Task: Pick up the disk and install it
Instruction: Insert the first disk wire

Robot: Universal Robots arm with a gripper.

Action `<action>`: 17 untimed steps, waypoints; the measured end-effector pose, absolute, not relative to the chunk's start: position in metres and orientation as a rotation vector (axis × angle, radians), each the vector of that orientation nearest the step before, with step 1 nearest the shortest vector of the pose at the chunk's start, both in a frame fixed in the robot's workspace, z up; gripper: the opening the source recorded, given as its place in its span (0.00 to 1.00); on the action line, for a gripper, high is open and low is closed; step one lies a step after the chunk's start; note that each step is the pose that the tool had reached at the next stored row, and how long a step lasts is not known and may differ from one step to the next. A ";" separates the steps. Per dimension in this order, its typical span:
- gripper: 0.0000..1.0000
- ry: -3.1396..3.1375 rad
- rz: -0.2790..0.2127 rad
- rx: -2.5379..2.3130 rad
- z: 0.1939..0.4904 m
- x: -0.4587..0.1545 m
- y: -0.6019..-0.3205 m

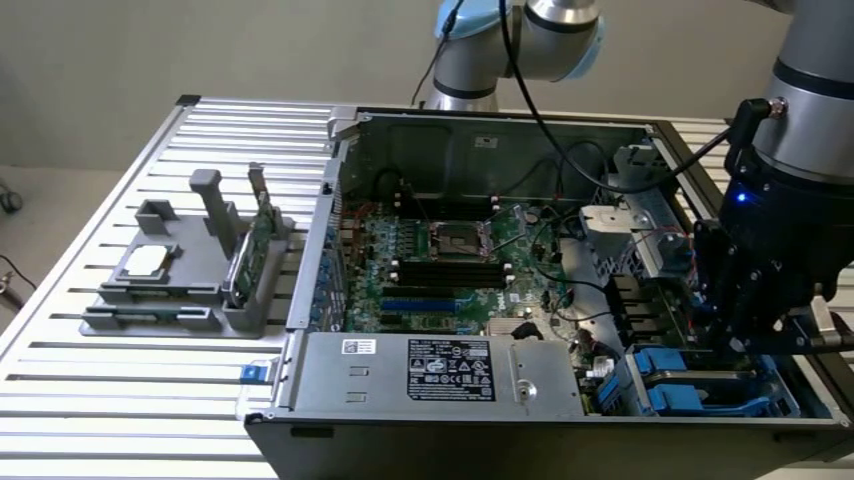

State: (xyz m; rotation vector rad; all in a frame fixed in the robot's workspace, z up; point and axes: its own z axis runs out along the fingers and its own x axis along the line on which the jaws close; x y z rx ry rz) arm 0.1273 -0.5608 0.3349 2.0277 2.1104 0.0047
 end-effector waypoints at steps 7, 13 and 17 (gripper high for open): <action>0.17 2.137 -0.032 2.048 0.337 0.128 -0.561; 0.17 2.158 -0.048 2.065 0.337 0.131 -0.561; 0.17 2.172 -0.072 2.075 0.338 0.135 -0.561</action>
